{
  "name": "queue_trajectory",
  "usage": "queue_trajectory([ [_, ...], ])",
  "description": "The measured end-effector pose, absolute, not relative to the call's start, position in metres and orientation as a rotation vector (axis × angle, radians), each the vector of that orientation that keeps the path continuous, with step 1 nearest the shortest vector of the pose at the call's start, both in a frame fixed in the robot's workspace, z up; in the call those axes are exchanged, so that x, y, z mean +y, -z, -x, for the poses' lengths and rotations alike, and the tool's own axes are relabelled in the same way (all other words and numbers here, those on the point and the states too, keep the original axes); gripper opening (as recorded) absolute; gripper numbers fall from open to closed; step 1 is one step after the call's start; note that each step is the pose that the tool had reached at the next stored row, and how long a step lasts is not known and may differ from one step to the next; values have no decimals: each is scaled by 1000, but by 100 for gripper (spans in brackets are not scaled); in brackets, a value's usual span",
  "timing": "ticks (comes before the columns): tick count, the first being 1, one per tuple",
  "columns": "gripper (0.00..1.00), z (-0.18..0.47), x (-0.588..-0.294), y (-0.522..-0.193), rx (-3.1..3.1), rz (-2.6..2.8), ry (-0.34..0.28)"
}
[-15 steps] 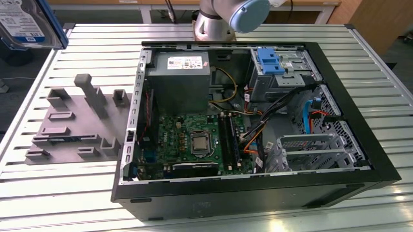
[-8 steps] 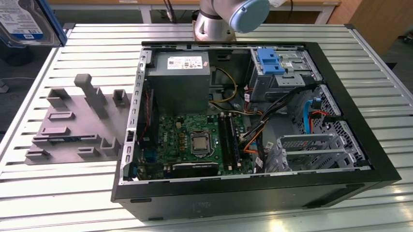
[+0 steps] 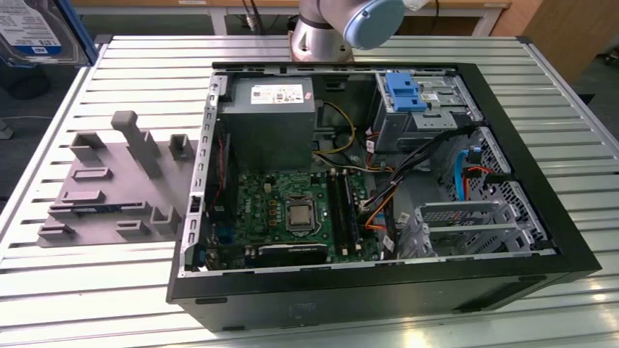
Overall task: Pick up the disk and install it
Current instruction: 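Pick up the disk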
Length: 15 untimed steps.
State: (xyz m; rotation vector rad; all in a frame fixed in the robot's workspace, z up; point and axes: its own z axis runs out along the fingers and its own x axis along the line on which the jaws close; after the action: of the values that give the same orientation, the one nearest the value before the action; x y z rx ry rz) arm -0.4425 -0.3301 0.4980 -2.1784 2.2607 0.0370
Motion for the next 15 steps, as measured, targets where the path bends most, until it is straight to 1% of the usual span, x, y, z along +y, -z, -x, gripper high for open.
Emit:
queue_trajectory([
  [15, 36, 442, -330, -516, 2261, 2178, -37],
])
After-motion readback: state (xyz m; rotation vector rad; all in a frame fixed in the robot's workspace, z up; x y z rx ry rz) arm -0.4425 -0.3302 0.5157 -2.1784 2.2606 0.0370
